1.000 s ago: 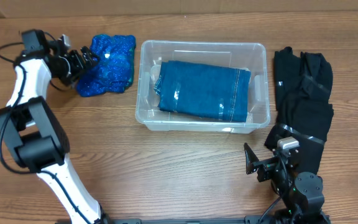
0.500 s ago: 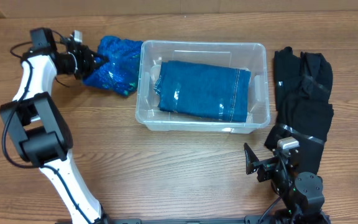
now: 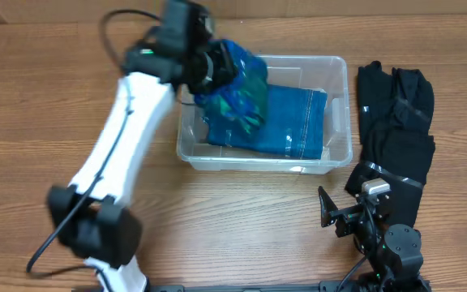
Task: Pack container
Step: 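Grasp the blue-green bundle with the left gripper and drop it in the bin, then grasp the top black garment with the right gripper and place it in the bin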
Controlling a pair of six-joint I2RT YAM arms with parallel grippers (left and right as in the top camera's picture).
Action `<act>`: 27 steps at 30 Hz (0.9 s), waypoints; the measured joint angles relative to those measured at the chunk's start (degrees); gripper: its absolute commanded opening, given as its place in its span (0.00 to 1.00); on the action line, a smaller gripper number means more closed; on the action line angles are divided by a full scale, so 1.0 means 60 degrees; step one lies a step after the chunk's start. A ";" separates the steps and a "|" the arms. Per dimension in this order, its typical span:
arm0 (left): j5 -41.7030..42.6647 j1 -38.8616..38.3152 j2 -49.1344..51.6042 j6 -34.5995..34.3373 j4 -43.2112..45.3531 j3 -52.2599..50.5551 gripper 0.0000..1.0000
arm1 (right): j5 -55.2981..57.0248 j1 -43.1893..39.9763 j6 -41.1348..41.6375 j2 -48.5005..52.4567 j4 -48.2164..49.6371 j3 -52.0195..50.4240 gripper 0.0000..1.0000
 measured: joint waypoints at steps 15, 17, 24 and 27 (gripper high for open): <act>-0.2830 0.1140 0.0248 0.0714 -0.2543 -0.0084 0.83 | 0.0000 0.0000 0.0000 0.0000 -0.0004 0.0000 1.00; -0.3180 0.2120 -0.0914 0.1559 -0.2834 -0.0073 1.00 | -0.0004 0.0000 0.0000 0.0000 -0.0004 0.0000 1.00; -0.4674 0.3570 -0.1024 0.2218 -0.3282 -0.0073 1.00 | 0.0000 0.0000 0.0000 0.0000 0.0011 0.0000 1.00; -0.4758 0.3643 -0.1024 0.2244 -0.3286 -0.0073 1.00 | -0.0335 0.0000 -0.0004 0.0000 0.0018 0.0000 1.00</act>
